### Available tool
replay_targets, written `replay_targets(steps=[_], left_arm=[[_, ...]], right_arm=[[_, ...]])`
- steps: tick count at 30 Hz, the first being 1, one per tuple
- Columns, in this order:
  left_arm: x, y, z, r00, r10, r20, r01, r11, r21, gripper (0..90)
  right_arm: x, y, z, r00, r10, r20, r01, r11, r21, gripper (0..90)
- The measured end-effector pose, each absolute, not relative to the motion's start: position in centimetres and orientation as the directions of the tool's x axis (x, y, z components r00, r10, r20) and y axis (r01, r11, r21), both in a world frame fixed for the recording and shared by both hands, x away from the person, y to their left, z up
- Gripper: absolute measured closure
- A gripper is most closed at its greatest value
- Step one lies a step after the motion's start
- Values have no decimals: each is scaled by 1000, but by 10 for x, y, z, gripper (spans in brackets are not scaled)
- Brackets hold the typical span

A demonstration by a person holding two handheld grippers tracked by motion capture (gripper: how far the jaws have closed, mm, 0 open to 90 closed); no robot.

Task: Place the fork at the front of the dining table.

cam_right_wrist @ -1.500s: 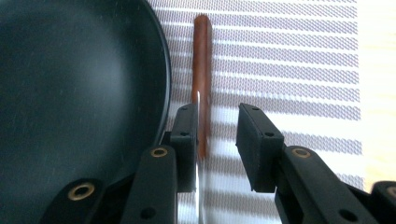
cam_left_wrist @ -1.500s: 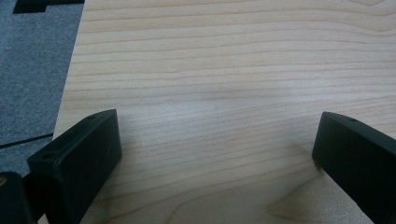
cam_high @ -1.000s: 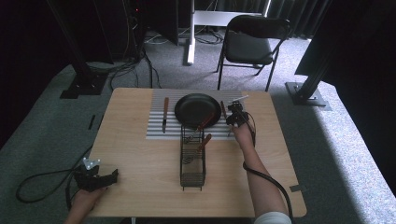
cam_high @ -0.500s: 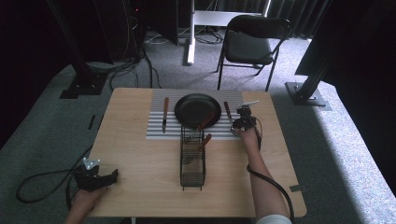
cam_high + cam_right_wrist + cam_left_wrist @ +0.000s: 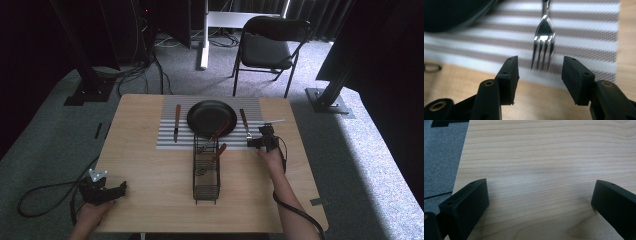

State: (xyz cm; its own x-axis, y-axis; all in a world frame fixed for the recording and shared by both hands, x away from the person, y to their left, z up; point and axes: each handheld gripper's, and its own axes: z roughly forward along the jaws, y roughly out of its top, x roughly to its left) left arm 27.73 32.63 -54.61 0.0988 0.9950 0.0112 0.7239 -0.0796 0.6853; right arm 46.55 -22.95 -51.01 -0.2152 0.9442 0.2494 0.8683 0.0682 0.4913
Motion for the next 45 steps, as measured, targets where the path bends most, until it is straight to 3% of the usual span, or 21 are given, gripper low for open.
replay_targets(steps=[14, 18, 21, 23, 31, 45], left_arm=[[277, 326, -546, 99, 995, 11, 724, -80, 685, 11], [277, 326, -546, 100, 995, 12, 724, -80, 685, 11], [277, 326, -546, 100, 995, 12, 724, -80, 685, 11], [277, 326, -546, 100, 995, 11, 724, -80, 685, 11], [277, 326, -546, 99, 995, 11, 724, -80, 686, 11], [277, 326, -546, 100, 995, 11, 724, -80, 685, 11]], right_arm=[[463, -207, -516, -305, 913, 272, 852, 133, 507, 464], [460, -210, -515, -302, 919, 252, 842, 133, 523, 367], [450, -213, -516, -323, 923, 208, 809, 155, 567, 191], [445, -214, -517, -338, 924, 181, 793, 176, 584, 146], [429, -226, -518, -309, 929, 202, 757, 112, 643, 140], [387, -244, -527, -273, 956, 103, 705, 126, 698, 128]])
